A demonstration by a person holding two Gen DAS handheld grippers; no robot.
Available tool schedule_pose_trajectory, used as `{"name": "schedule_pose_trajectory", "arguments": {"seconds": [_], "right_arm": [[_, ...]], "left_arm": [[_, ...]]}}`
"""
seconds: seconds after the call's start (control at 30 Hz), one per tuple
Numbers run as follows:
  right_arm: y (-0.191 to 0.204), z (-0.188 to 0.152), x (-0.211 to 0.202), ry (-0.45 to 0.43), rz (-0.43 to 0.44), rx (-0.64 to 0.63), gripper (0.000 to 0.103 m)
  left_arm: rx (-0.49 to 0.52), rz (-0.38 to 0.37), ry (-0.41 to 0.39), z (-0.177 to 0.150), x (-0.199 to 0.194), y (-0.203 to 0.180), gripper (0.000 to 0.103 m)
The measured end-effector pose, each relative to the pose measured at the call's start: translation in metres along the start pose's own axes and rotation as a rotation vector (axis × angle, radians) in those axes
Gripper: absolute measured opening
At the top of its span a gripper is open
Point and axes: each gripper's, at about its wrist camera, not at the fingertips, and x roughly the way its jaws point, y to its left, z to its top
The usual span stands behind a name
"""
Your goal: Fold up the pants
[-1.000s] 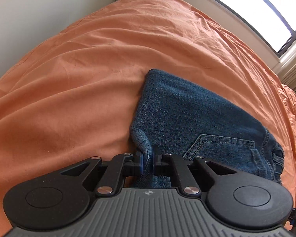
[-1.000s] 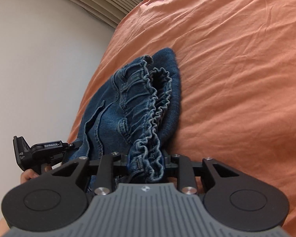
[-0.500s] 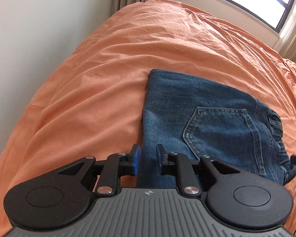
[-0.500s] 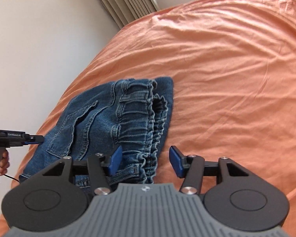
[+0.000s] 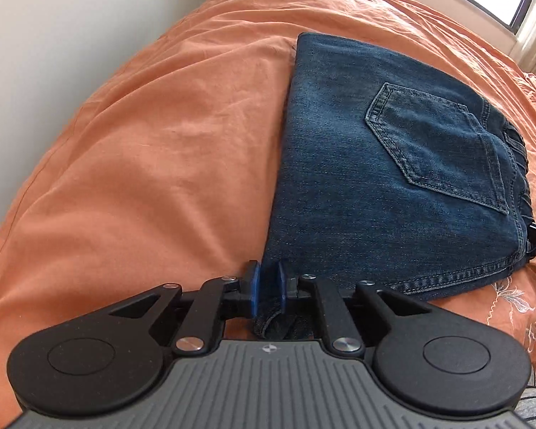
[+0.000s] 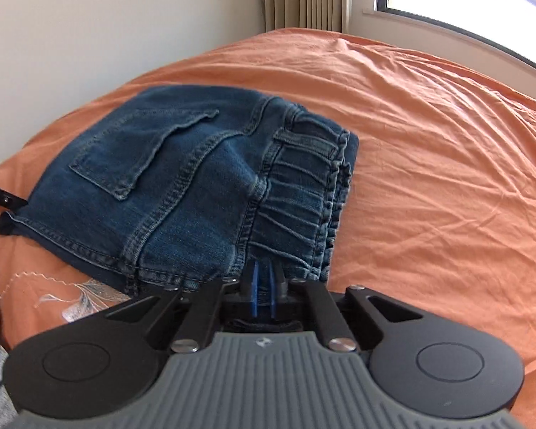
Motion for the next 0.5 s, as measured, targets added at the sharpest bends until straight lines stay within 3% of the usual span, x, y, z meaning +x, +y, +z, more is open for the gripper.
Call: {"name": "schedule_pose_trajectory", "arguments": {"seconds": [0.1, 0.2, 0.3, 0.4, 0.5], "right_arm": [[-0.003, 0.018, -0.01, -0.003, 0.014, 0.016, 0.0], [-0.016, 0.044, -0.014, -0.053, 0.024, 0.053, 0.001], [-0.029, 0.073, 0.006, -0.069, 0.023, 0.094, 0.007], [-0.042, 0.098, 0.039, -0.035, 0.055, 0.168, 0.008], [-0.045, 0.107, 0.072, 0.047, 0.019, 0.178, 0.002]], "left_arm": [[0.031, 0.017, -0.012, 0.008, -0.012, -0.005, 0.013], [0.02, -0.046, -0.066, 0.018, -0.028, -0.009, 0.015], [0.004, -0.053, -0.124, 0.032, -0.035, -0.013, 0.015], [-0.036, -0.079, -0.142, 0.045, -0.03, -0.015, 0.015], [-0.057, -0.092, -0.137, 0.052, -0.018, -0.018, 0.015]]}}
